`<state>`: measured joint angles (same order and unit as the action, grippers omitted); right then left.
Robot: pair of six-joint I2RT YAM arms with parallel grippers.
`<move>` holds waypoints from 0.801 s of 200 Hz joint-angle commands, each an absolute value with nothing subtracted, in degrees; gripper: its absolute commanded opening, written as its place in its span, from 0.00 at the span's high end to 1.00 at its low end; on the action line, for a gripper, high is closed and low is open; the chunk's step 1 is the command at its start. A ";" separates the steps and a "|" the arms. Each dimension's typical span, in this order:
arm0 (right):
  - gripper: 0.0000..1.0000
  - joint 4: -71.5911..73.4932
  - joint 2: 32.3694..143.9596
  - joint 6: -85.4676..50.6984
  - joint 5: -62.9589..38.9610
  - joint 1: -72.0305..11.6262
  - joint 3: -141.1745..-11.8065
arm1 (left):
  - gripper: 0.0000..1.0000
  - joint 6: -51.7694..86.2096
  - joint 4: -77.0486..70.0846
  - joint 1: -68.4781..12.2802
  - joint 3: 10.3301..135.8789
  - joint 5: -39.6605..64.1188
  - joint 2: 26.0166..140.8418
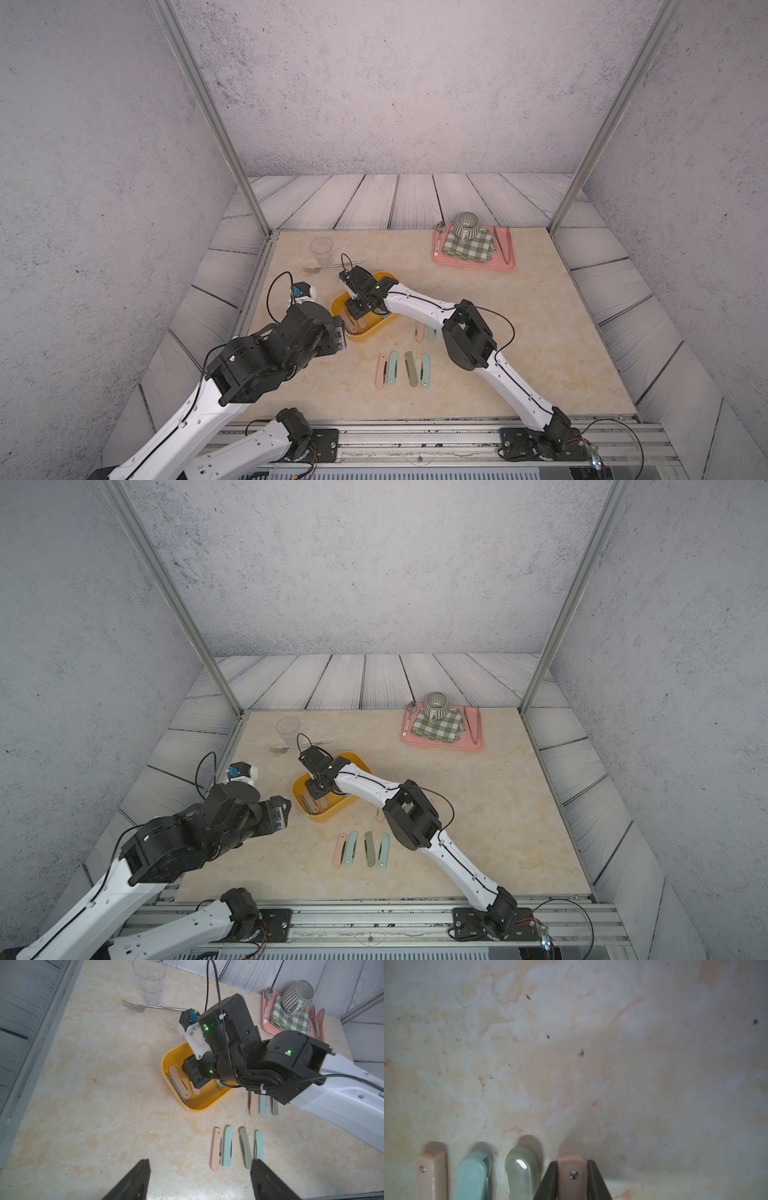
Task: Take the fruit knife out of the storage box
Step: Pick up the fruit knife from the storage box.
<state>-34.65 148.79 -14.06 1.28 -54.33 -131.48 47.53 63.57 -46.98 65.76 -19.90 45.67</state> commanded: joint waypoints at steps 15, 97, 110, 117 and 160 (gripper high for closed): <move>0.73 -41.11 150.05 -15.02 0.97 -54.58 -129.19 | 0.20 46.94 62.86 -46.49 64.95 -19.70 45.44; 0.88 -40.84 148.38 -15.45 0.11 -54.60 -130.92 | 0.21 46.80 62.48 -46.48 64.68 -19.82 45.53; 0.88 -40.87 148.05 -15.42 -0.31 -54.59 -131.46 | 0.21 46.63 62.37 -46.38 64.69 -19.69 45.61; 0.89 -40.87 147.93 -15.45 -0.47 -54.60 -131.61 | 0.21 46.59 62.33 -46.42 64.68 -19.69 45.63; 0.89 -40.40 146.05 -15.47 -0.62 -54.61 -131.90 | 0.21 46.40 62.33 -46.41 64.85 -19.69 45.61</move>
<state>-35.51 148.59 -14.76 0.99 -54.30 -131.83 47.33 62.52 -46.98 65.30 -19.68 45.69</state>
